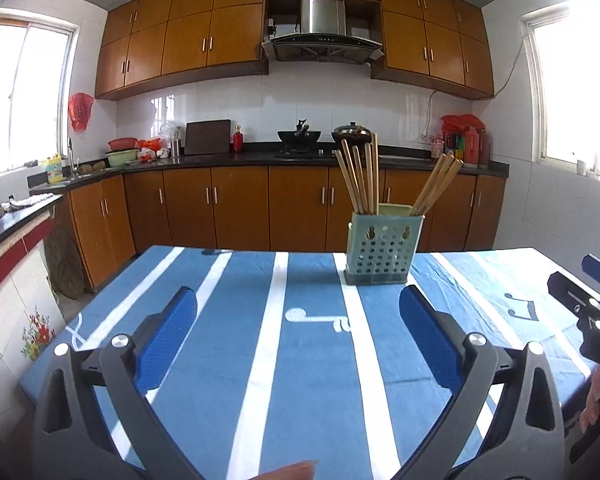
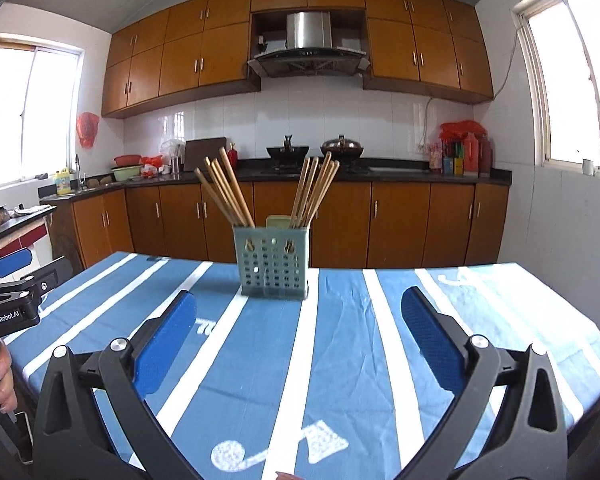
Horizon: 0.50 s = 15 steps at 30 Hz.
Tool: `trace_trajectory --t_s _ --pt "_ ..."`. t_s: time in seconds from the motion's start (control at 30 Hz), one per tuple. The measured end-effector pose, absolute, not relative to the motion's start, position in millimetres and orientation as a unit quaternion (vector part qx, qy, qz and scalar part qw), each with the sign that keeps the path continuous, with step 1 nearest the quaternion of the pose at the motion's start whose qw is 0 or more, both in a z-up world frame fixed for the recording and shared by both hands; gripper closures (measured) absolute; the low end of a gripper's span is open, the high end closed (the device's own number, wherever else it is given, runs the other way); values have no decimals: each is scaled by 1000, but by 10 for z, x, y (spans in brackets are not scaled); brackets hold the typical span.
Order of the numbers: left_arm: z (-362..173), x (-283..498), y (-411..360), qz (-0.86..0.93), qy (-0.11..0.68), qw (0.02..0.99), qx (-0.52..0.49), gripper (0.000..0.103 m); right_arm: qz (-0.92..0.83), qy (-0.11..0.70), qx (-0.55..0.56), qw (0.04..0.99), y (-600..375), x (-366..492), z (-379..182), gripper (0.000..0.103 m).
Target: Organize utensils
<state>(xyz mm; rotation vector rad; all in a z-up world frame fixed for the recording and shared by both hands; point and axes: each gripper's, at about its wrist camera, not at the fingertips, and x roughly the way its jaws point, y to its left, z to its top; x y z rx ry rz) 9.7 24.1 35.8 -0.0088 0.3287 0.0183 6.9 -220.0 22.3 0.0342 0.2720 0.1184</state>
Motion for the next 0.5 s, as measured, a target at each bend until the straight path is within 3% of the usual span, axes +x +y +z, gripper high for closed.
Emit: trace_trajectory --t_s 0.5 --pt "-26 -18 171 21 186 982 -1 4 40 159 27 986 -2236 -67 -78 2"
